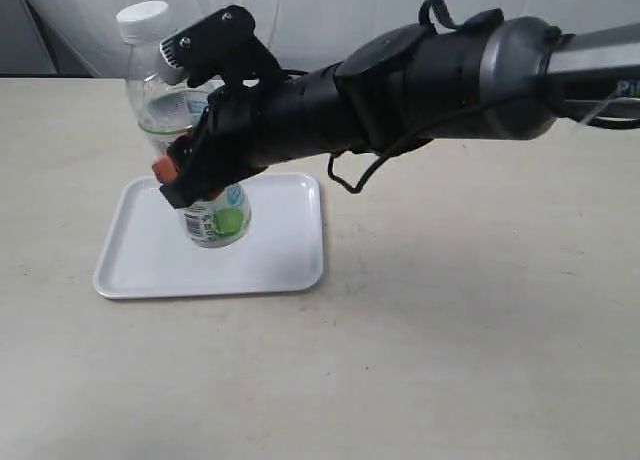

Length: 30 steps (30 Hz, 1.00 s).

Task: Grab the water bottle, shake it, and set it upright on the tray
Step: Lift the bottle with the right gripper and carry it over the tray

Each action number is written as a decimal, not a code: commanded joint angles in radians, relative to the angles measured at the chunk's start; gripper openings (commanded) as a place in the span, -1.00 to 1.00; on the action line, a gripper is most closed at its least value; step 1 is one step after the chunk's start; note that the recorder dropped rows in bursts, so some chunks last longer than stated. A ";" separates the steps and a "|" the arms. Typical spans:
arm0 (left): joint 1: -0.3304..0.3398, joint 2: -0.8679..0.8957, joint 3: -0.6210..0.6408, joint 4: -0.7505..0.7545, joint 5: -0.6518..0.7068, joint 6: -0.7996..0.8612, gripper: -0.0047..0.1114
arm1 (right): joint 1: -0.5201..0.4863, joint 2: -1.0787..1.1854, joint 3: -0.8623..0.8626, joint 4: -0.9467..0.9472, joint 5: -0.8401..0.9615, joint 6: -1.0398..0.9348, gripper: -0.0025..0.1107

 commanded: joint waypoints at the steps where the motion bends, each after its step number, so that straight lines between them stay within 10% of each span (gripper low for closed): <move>1: 0.000 -0.005 0.004 0.002 -0.014 -0.001 -0.91 | 0.002 -0.159 -0.135 0.016 -0.010 -0.005 -0.97; 25: 0.000 -0.005 0.004 0.005 -0.012 -0.001 -0.91 | 0.003 -0.069 -0.041 0.122 0.079 0.025 -0.97; 30: 0.000 -0.005 0.004 0.005 -0.012 -0.001 -0.91 | -0.005 -0.064 -0.002 0.027 -0.359 0.105 -0.97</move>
